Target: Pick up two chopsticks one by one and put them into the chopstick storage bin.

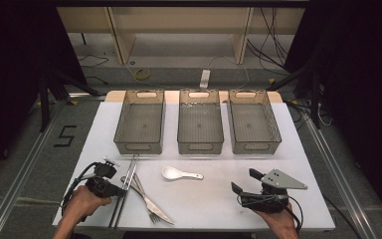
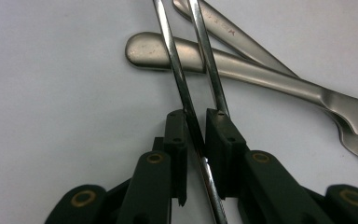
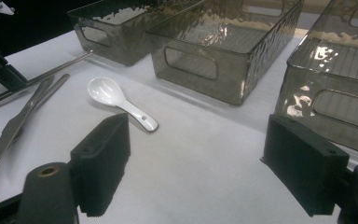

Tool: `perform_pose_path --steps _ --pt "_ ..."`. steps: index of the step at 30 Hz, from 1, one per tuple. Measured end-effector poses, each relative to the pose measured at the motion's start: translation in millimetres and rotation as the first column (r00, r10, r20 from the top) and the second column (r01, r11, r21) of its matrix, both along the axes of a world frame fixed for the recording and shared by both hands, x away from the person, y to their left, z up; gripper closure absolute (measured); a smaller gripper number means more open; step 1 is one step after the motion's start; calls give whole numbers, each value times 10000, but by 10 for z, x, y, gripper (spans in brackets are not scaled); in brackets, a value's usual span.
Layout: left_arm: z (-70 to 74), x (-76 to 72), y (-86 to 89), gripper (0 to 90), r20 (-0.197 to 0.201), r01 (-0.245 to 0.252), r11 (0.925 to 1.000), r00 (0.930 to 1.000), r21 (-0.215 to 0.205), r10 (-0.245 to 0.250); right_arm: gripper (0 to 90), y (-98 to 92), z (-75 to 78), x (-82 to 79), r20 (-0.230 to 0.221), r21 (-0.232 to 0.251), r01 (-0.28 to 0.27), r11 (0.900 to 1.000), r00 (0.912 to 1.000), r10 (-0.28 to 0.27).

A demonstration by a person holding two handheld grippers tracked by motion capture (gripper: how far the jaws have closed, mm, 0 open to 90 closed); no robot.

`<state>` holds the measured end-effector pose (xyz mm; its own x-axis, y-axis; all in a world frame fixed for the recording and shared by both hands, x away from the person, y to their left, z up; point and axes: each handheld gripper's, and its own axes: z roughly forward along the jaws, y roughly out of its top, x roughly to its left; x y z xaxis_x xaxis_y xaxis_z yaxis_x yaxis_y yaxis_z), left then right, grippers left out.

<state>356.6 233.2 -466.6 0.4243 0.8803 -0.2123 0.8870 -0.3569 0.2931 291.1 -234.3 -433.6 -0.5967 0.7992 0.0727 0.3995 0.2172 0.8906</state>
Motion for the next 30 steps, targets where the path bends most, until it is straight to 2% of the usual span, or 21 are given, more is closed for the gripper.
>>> perform_pose_path --steps 11,14,23,30 --pt "-2 3 -11 820 3 -113 9999 9999 126 113 238 4 -8 5 -50 -27 -28 10000 10000 27" --pt "2 3 -28 827 23 -85 9995 10000 292 84 238 11 -13 7 -83 -89 -43 10000 10000 42" --pt "4 10 -16 844 -19 -27 9997 10000 254 28 242 13 -16 9 -118 -137 -35 9999 9999 33" --pt "30 14 34 848 167 -6 9997 9999 247 2 243 11 -11 6 -102 -140 -57 9999 9999 56"
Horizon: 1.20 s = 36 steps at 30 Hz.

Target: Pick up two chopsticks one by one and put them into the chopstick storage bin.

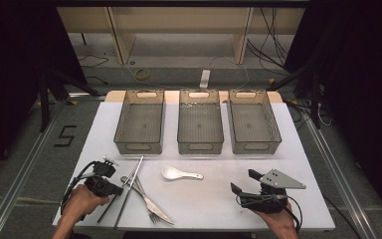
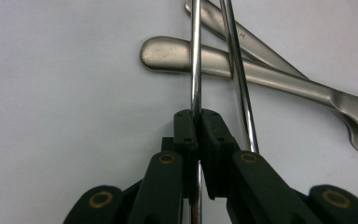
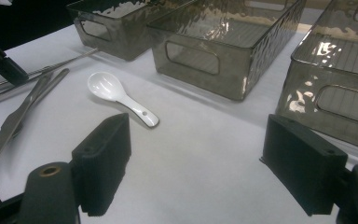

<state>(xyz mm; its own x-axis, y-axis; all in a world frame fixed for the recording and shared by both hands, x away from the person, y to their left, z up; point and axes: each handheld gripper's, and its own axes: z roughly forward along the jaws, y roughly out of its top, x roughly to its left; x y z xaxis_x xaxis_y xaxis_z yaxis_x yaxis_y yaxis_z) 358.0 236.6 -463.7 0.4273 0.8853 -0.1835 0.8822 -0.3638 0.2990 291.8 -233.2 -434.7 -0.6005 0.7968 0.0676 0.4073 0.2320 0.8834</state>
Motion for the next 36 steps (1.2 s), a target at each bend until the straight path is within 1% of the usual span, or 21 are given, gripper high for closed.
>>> perform_pose_path --steps 1,2,6,8,12,14,16,17,19,20,23,25,27,28,33,36 --pt "5 -5 6 849 81 -48 10000 10000 -35 48 243 -1 1 0 0 17 15 10000 10000 -15" --pt "16 -7 19 849 124 29 10000 9999 -20 -29 243 -2 3 -2 -4 27 24 10000 10000 -24" --pt "66 -16 56 850 411 -34 9998 9991 -213 43 243 -2 2 -1 2 11 12 10000 10000 -12" --pt "79 -19 81 850 444 -18 9998 9990 -188 26 243 -1 2 -1 6 9 -5 10000 10000 5" --pt "92 -16 105 850 550 -14 9996 9985 -271 29 243 0 2 -1 3 7 -11 10000 10000 11" --pt "81 -12 115 849 451 -36 9989 9990 -460 57 243 1 2 -1 -1 14 -17 10000 10000 17" --pt "35 9 130 849 305 -84 9994 9995 -323 94 243 4 -1 1 -23 -6 -24 10000 10000 24" --pt "33 10 133 849 301 -91 9994 9995 -329 101 243 7 -1 -1 -31 11 -21 10000 10000 21" --pt "52 3 132 849 415 -114 9988 9990 -483 134 243 7 0 -4 -12 2 -49 10000 10000 49" --pt "64 0 126 849 496 -97 9990 9987 -441 118 243 7 -1 -2 -33 2 -60 10000 10000 60" --pt "82 -10 110 849 580 -18 9991 9983 -414 42 243 8 -1 -1 -35 -8 -50 10000 10000 50" --pt "78 -7 111 849 503 55 9993 9987 -370 -37 243 5 0 -3 -29 2 -61 10000 10000 61" --pt "71 -4 113 849 511 51 9994 9987 -336 -34 243 7 -1 -2 -38 -3 -51 10000 10000 51" --pt "77 -7 113 849 595 -25 9992 9982 -389 48 243 7 -2 -2 -36 -9 -52 10000 10000 52" --pt "131 -24 107 849 793 112 9992 9968 -371 -83 243 8 -1 -3 -33 -8 -53 10000 10000 53" --pt "198 -43 95 850 1014 157 9988 9948 -466 -109 243 7 -1 -3 -41 12 -63 10000 10000 63"
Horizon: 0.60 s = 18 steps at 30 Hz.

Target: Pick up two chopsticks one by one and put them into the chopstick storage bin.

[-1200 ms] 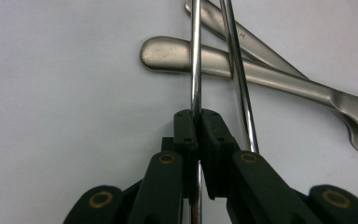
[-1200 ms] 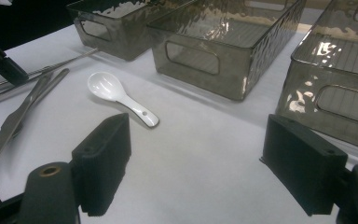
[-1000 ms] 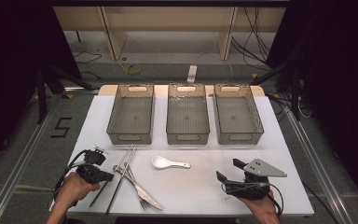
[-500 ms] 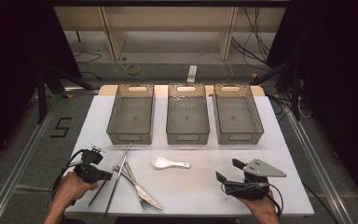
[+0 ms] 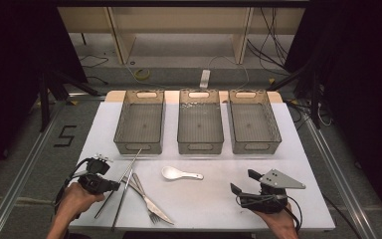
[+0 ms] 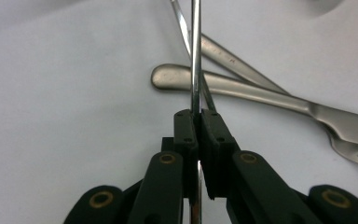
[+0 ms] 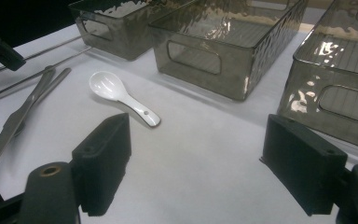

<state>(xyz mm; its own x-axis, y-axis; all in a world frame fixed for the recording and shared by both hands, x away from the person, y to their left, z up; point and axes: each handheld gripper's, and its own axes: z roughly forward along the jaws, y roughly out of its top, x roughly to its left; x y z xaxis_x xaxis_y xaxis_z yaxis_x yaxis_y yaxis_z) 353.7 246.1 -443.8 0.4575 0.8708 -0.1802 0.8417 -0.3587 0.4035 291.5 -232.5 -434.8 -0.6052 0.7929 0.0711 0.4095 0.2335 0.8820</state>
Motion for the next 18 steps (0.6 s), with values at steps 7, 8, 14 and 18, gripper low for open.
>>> perform_pose_path --steps 7,8,14,18 --pt "145 -33 -20 849 442 224 9994 9988 -247 -213 242 -8 2 0 16 62 12 10000 10000 -12" --pt "161 -35 -26 850 503 258 9990 9984 -366 -239 242 -8 2 0 16 62 12 10000 10000 -12" --pt "297 -2 -60 850 1007 415 9968 9943 -688 -345 241 -1 4 -5 82 69 -49 10000 10000 49" --pt "403 57 -65 850 1346 447 9957 9903 -814 -335 240 2 0 -4 97 94 -63 9999 9999 62"
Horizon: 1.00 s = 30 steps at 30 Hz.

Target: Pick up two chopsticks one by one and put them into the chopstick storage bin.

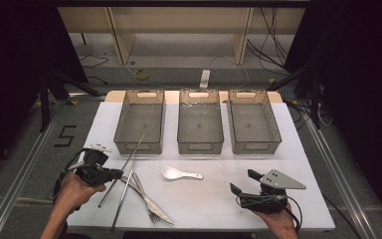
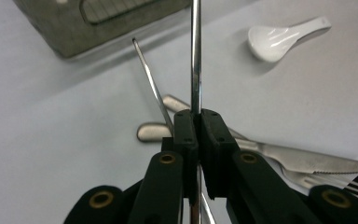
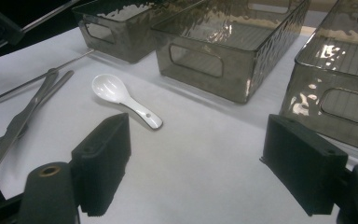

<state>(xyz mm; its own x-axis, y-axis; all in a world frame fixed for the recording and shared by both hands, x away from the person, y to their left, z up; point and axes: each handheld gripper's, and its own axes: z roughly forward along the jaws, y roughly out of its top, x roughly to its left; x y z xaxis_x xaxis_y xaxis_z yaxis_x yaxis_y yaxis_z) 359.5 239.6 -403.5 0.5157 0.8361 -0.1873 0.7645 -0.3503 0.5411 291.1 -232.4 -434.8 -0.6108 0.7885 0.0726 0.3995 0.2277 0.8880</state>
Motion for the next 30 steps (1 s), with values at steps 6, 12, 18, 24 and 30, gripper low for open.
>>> perform_pose_path --steps 6,12,18,24,30 --pt "237 221 -48 850 486 -26 10000 9988 -64 29 240 -2 -2 2 -20 16 28 10000 10000 -28" --pt "393 464 -103 849 969 -220 9996 9950 -153 234 240 -8 0 -1 -36 55 34 10000 10000 -34" --pt "483 675 -152 849 1242 -300 9987 9916 -405 349 240 -10 -1 0 -50 75 41 10000 10000 -41" --pt "575 886 -192 849 1533 -517 9971 9864 -564 598 240 -13 -2 2 -36 82 44 10000 10000 -44" --pt "576 1080 -264 849 1624 -588 9971 9845 -483 659 240 -18 -3 2 -41 110 59 9999 10000 -58"
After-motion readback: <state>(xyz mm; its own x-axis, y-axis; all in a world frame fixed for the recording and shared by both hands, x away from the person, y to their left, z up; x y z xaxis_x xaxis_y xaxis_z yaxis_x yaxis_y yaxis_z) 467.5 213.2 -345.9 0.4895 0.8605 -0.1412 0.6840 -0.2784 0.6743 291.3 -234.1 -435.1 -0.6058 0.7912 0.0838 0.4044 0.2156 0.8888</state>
